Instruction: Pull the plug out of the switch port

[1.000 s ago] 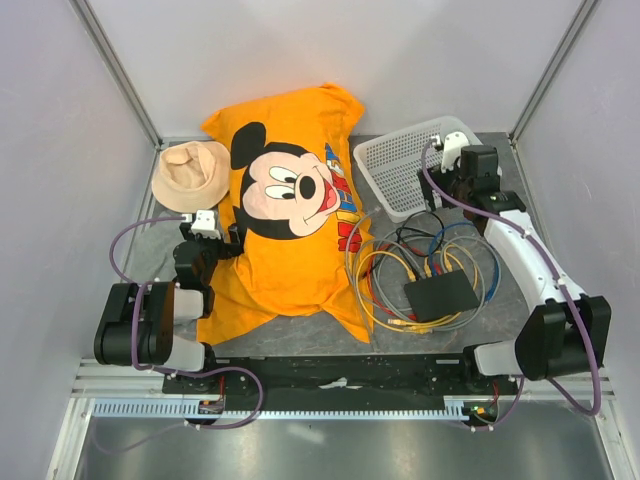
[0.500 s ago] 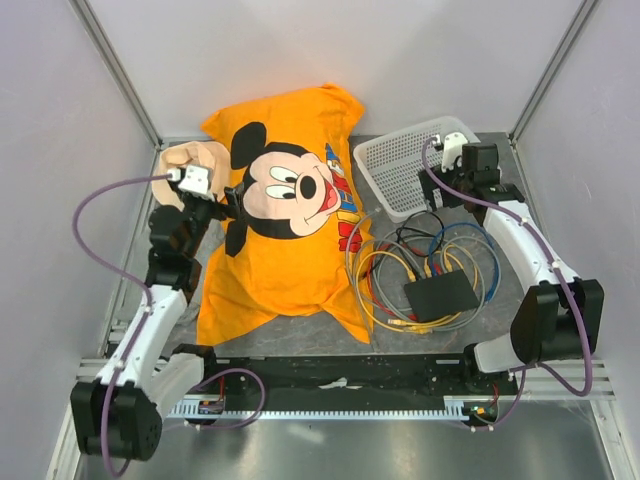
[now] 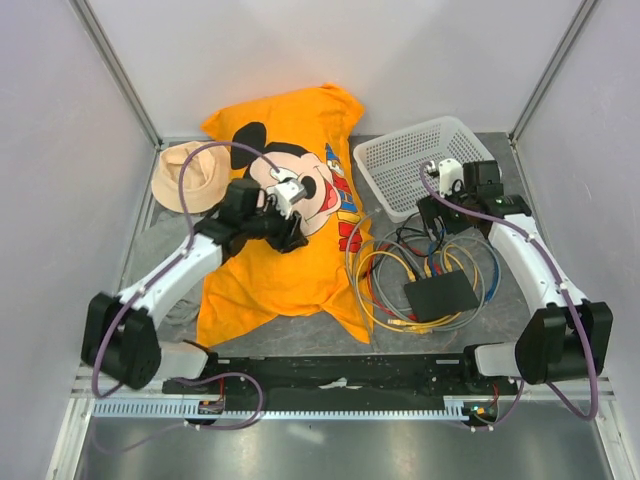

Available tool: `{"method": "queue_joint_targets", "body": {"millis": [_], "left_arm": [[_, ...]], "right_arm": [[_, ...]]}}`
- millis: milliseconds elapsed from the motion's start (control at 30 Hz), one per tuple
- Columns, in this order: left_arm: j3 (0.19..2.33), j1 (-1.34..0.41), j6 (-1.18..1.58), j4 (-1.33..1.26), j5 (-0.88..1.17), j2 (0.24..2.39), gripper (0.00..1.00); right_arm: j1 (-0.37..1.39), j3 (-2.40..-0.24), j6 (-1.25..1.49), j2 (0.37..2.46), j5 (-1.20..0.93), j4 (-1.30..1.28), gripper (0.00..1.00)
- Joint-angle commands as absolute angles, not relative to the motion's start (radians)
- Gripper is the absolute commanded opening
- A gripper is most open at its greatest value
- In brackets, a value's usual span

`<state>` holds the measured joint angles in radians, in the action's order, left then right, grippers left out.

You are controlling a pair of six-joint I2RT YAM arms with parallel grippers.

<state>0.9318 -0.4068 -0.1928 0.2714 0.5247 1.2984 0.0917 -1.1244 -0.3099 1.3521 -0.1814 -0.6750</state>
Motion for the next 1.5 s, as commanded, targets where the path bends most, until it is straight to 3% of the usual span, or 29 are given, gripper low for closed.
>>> {"method": "queue_joint_targets", "body": {"millis": [0,33,133,200,300,467,633,733,767,833,900,933,1000,1067,1233,1300,1367,1400,1467], "left_arm": [[1.100,-0.428,-0.051,0.418,0.516,1.515,0.23],[1.112,-0.428,-0.038,0.489,0.476,1.552,0.02],[1.146,-0.404,-0.055,0.592,0.260,1.686,0.02],[1.160,-0.298,-0.048,0.624,0.171,1.729,0.02],[1.170,-0.126,-0.095,0.621,0.063,1.711,0.01],[1.134,-0.063,-0.273,0.508,-0.120,1.589,0.02],[1.173,-0.119,-0.256,0.502,0.021,1.439,0.01],[1.186,-0.195,-0.245,0.512,0.312,1.347,0.02],[1.183,-0.248,-0.256,0.512,0.457,1.288,0.03],[1.167,-0.319,-0.265,0.512,0.547,1.246,0.12],[1.149,-0.434,-0.267,0.509,0.594,1.221,0.25],[1.123,-0.471,-0.264,0.505,0.601,1.224,0.36],[1.106,-0.579,-0.249,0.485,0.603,1.276,0.41],[1.097,-0.686,-0.244,0.454,0.580,1.317,0.44],[0.956,-0.868,-0.248,0.194,0.465,1.361,0.43],[0.933,-0.948,-0.273,0.085,0.436,1.391,0.36],[0.946,-1.014,-0.262,0.029,0.414,1.472,0.22],[0.957,-1.035,-0.250,-0.026,0.405,1.508,0.07],[0.994,-1.101,-0.241,-0.067,0.359,1.605,0.01]], "right_arm": [[0.092,-1.236,-0.347,1.278,-0.144,-0.770,0.98],[0.092,-1.241,-0.359,1.270,-0.147,-0.782,0.98],[0.094,-1.207,-0.385,1.240,-0.126,-0.798,0.98],[0.092,-1.172,-0.391,1.224,-0.098,-0.798,0.98],[0.092,-1.125,-0.411,1.195,-0.086,-0.790,0.98],[0.092,-1.039,-0.390,1.173,-0.078,-0.730,0.98],[0.091,-1.031,-0.393,1.195,-0.074,-0.721,0.98],[0.087,-1.031,-0.423,1.180,-0.061,-0.729,0.98],[0.083,-1.031,-0.432,1.172,-0.052,-0.738,0.98],[0.065,-1.022,-0.455,1.164,-0.051,-0.755,0.98],[0.046,-1.008,-0.480,1.151,-0.055,-0.778,0.98],[0.020,-0.993,-0.482,1.146,-0.058,-0.781,0.98],[-0.027,-0.985,-0.466,1.150,-0.089,-0.801,0.97],[-0.092,-0.999,-0.462,1.201,-0.165,-0.863,0.93],[-0.241,-1.058,-0.456,1.328,-0.262,-0.939,0.64],[-0.252,-1.071,-0.480,1.379,-0.249,-0.977,0.48],[-0.253,-1.072,-0.541,1.396,-0.197,-0.998,0.40],[-0.252,-1.066,-0.564,1.393,-0.178,-0.999,0.35],[-0.253,-1.031,-0.647,1.370,-0.143,-0.993,0.28]]}}
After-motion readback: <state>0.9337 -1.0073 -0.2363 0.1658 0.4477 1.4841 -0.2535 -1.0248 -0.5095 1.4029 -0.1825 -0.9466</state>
